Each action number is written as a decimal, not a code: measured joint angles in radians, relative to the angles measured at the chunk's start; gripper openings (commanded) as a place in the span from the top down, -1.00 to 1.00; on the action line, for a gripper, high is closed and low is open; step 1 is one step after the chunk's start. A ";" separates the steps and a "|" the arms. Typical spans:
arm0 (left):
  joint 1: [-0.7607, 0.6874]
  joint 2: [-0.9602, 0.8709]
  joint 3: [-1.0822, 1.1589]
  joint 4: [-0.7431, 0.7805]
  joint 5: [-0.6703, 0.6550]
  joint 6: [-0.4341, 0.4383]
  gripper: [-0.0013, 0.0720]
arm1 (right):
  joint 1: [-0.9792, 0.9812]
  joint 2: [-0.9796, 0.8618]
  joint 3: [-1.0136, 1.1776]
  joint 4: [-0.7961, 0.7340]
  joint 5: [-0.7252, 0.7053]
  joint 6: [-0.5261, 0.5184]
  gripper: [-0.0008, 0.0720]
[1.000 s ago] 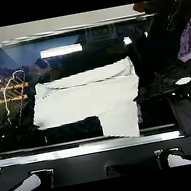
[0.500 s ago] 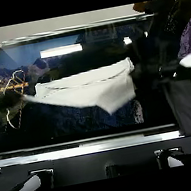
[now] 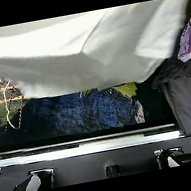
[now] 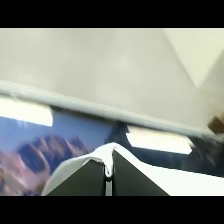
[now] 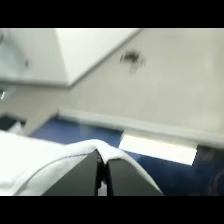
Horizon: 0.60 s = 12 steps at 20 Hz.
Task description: Fold the clothes and pants, and hang the long-sleeved shirts on hangers.
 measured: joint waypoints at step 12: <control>0.011 0.246 -0.018 0.379 -0.074 -0.184 0.92 | 0.000 0.071 0.111 -0.176 -0.083 0.334 0.88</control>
